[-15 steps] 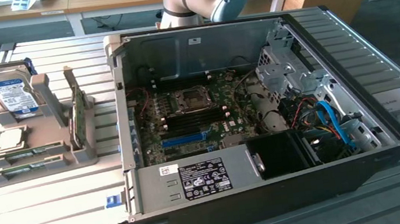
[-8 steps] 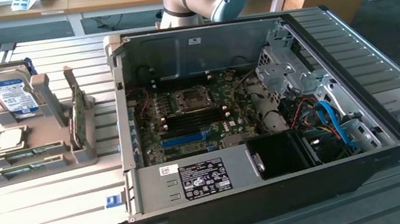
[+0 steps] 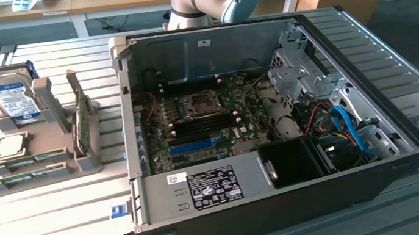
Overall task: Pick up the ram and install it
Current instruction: 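Pick up the ram and move it above insertion slot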
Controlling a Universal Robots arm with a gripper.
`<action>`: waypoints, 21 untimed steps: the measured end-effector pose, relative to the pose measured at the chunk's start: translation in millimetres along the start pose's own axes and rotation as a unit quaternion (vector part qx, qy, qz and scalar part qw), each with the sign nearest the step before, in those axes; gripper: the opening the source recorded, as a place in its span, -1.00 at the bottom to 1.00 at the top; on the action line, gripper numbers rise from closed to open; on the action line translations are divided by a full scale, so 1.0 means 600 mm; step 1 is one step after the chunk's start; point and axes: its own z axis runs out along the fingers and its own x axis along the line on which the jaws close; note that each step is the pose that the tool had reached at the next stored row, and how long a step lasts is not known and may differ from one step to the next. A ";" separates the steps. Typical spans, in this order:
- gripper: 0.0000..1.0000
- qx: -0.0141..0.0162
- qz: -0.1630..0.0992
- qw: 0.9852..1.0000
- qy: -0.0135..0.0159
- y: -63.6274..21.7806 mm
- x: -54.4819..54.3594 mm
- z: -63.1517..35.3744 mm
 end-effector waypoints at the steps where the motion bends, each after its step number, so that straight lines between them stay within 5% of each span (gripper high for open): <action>1: -0.80 0.000 0.001 1.000 0.000 0.000 0.000 0.001; 21: -0.78 0.001 0.012 1.000 -0.001 0.000 0.001 0.005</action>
